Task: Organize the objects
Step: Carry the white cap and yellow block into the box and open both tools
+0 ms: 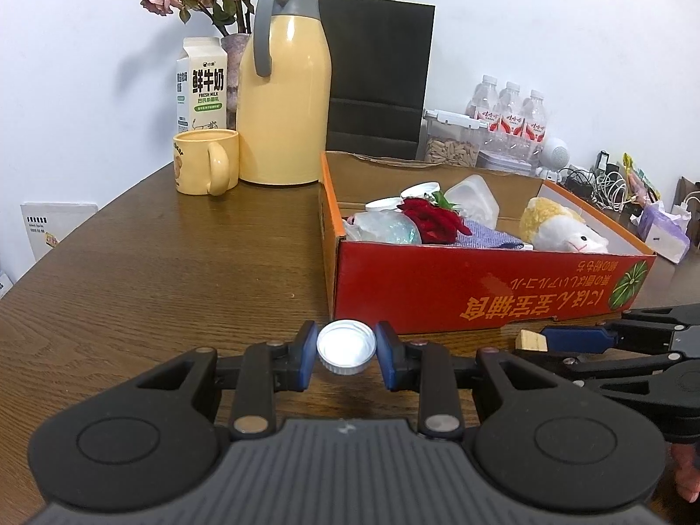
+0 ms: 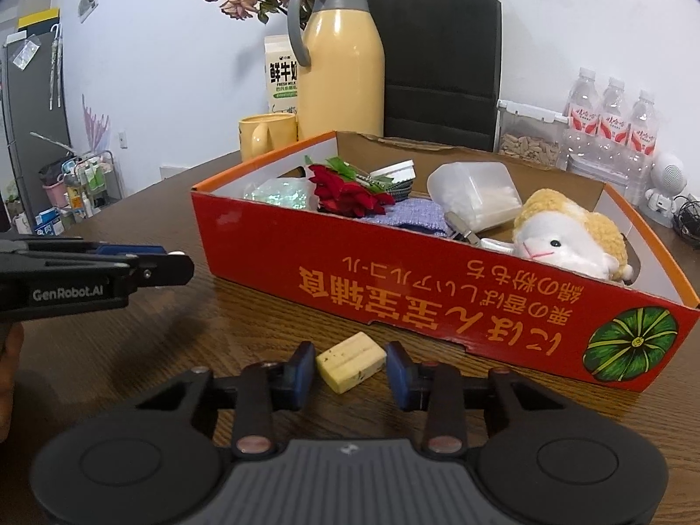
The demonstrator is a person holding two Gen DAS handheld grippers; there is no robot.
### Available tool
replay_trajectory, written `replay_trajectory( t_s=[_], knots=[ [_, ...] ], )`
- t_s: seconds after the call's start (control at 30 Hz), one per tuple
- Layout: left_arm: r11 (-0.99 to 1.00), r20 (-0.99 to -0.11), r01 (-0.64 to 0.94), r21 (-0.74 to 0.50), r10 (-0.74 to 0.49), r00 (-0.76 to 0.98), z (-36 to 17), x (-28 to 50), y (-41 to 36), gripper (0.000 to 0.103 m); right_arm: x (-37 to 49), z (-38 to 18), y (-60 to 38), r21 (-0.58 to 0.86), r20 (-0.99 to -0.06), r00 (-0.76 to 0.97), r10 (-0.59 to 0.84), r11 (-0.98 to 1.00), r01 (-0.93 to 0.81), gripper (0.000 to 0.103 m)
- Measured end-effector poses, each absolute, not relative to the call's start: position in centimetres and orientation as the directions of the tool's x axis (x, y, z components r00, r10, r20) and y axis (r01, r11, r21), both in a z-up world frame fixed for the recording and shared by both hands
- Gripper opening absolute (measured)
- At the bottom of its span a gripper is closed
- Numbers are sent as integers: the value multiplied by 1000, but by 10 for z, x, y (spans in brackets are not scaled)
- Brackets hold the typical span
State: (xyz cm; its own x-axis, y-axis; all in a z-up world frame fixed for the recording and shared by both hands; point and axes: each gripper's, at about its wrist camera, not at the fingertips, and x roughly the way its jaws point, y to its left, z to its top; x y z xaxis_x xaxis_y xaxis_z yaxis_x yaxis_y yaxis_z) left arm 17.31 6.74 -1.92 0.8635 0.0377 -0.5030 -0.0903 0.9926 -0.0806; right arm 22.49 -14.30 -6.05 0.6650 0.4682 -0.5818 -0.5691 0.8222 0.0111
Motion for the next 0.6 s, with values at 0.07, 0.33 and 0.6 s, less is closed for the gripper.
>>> replay_trajectory(
  t_s=[0.07, 0.33, 0.6],
  knots=[
    [993, -501, -90, -81, 37, 864, -19, 173, 67, 29, 223, -59, -144, 10, -572, 673, 470, 824, -567, 34],
    [993, -481, -95, -76, 47, 876, -17, 169, 65, 29, 212, -53, -148, -4, -522, 703, 483, 823, -568, 34],
    [994, -445, -79, -72, 39, 894, 2, 162, 58, 29, 200, -31, -160, 6, -450, 734, 508, 824, -566, 34]
  ],
)
